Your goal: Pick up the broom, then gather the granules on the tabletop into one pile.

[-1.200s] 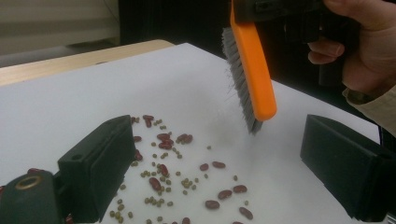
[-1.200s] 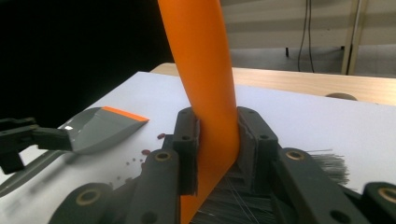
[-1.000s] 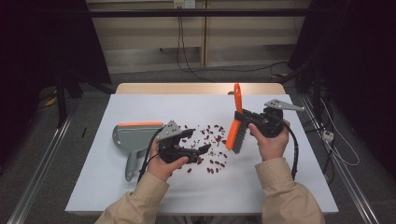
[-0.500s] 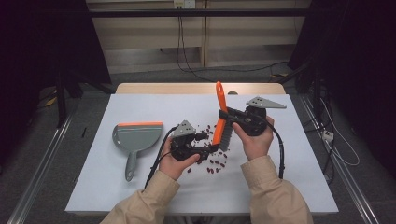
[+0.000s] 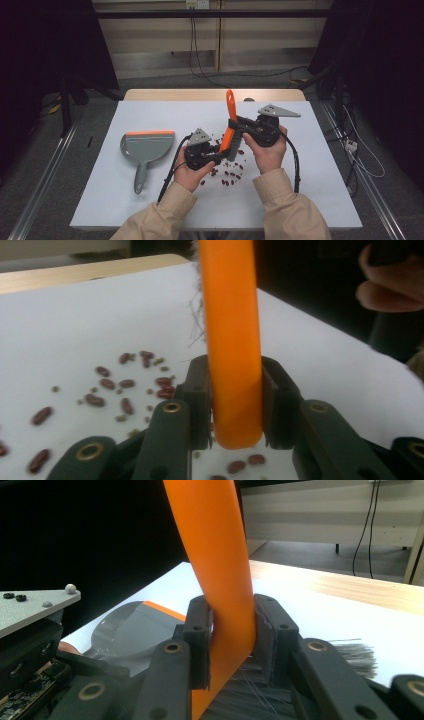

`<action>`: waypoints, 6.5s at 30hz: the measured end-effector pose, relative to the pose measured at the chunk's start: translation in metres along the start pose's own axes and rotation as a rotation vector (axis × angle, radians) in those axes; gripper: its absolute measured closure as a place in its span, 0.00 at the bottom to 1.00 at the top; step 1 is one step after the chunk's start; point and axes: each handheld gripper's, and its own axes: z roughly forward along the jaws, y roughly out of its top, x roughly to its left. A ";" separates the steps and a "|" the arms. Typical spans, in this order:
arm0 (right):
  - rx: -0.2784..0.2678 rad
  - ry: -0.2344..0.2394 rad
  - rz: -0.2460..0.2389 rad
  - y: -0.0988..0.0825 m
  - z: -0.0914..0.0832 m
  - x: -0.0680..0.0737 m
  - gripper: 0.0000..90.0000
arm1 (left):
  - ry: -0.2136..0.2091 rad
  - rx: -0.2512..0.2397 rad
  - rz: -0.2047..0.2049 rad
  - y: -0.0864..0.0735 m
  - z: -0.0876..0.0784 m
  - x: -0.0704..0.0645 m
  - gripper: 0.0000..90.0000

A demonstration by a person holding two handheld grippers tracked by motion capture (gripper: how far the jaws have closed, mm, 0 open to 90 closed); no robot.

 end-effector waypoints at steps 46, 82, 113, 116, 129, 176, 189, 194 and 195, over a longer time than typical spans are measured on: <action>0.116 -0.167 0.166 -0.016 0.048 0.025 0.51 | 0.227 -0.120 0.132 0.002 -0.010 -0.023 0.75; 0.240 -0.187 0.132 -0.004 -0.019 -0.043 0.87 | 0.054 -0.135 0.073 0.006 -0.064 0.020 0.07; 0.468 -0.348 0.092 -0.026 -0.030 -0.083 0.86 | 0.109 -0.120 0.032 -0.045 -0.146 0.083 0.06; 0.473 -0.347 0.088 -0.031 -0.022 -0.085 0.86 | 0.125 -0.124 0.017 -0.048 -0.149 0.087 0.06; 0.469 -0.373 0.054 -0.042 0.008 -0.091 0.85 | 0.126 -0.114 0.013 -0.054 -0.150 0.091 0.06; 0.450 -0.423 0.050 -0.049 -0.032 -0.089 0.79 | 0.146 -0.100 -0.002 -0.060 -0.149 0.099 0.06; 0.378 -0.356 0.019 -0.044 -0.024 -0.087 0.79 | 0.146 -0.099 0.009 -0.061 -0.151 0.099 0.06; 0.352 -0.338 -0.038 -0.041 -0.014 -0.088 0.79 | 0.146 -0.097 0.005 -0.063 -0.151 0.098 0.06; 0.352 -0.328 -0.045 -0.041 -0.011 -0.089 0.79 | 0.148 -0.093 0.009 -0.063 -0.151 0.098 0.06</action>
